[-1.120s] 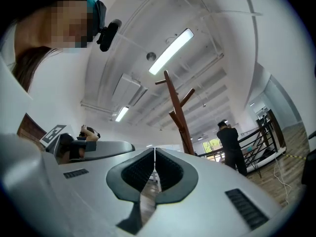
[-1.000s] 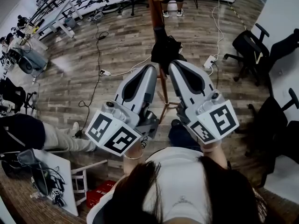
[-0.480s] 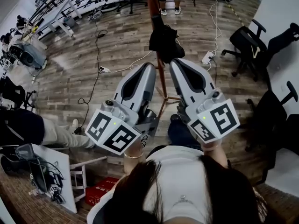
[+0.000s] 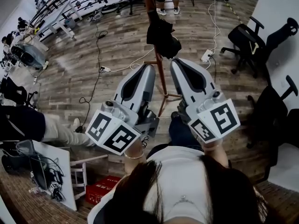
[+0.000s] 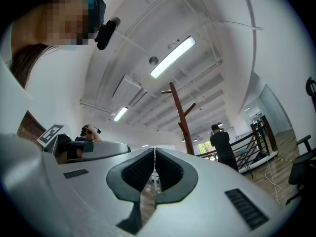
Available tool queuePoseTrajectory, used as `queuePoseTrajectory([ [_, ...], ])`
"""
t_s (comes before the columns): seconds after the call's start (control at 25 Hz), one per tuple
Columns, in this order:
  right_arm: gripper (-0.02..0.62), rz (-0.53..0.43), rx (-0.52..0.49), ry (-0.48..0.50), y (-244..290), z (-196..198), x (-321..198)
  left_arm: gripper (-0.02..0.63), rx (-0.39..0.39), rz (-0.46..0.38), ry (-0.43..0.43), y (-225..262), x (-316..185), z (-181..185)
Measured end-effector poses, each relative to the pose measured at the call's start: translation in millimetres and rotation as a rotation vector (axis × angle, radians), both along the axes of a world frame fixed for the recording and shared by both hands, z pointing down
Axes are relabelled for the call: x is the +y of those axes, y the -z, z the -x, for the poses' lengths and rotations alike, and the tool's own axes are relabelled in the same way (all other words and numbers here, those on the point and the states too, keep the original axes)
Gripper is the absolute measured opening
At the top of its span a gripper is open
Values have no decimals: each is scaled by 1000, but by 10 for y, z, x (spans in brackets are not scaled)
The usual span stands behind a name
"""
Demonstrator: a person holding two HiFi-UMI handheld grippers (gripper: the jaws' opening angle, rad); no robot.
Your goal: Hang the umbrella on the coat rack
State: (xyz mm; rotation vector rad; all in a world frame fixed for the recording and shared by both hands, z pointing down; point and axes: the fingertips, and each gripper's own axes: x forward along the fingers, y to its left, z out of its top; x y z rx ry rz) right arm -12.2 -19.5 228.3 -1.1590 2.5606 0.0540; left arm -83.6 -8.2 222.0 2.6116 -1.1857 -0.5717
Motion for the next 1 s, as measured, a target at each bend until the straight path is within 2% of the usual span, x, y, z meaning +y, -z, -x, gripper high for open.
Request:
queuePoseTrajectory([
  [0.68,37,-7,1,-26,-20,-47,545,12,-4,-5,-15,-57,547,-42],
  [1.0,35,6,-14,-32,-34,-143,654,12,-2,6,-13,-88,649,-104],
])
